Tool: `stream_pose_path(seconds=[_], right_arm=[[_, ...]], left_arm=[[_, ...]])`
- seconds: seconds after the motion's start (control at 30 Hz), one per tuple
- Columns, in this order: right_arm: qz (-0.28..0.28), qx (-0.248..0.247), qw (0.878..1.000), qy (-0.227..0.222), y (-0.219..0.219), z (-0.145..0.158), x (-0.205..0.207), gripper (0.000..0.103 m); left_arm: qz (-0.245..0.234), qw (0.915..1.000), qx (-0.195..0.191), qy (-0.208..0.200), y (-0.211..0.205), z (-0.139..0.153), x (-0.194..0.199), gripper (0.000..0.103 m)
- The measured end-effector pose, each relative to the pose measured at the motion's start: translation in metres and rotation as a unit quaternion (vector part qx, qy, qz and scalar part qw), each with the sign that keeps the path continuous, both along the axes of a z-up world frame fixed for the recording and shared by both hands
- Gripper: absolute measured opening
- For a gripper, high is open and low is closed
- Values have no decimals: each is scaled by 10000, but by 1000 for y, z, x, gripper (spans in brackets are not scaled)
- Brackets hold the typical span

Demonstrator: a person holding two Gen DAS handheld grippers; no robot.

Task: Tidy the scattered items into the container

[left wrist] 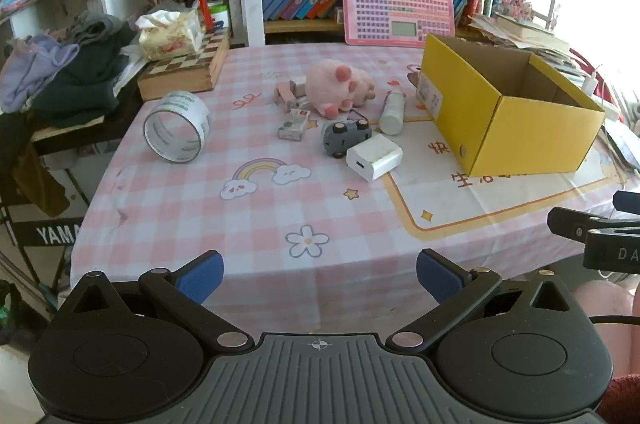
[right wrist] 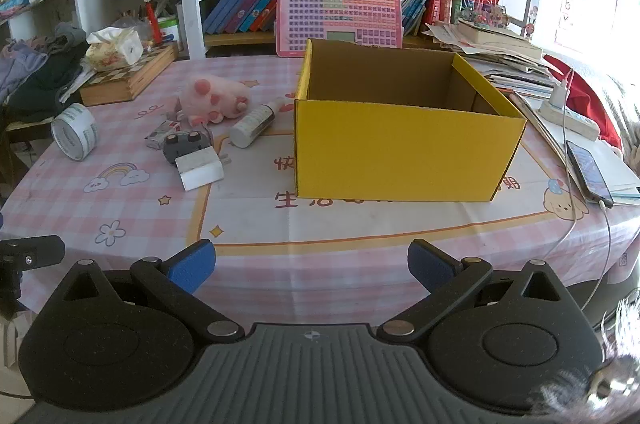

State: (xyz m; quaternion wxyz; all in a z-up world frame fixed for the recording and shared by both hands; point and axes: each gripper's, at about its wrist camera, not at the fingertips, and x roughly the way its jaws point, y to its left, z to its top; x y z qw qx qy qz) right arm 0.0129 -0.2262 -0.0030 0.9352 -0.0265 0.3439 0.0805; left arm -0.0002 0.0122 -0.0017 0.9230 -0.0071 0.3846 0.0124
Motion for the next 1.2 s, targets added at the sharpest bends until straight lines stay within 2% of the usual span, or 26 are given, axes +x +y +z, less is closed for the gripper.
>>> stream_pose_path(seconds=[1.2], right_arm=[[-38,-91,9999,16,12,0,3,103]], left_arm=[[-29,10000,-63,69,6,0,4,103]])
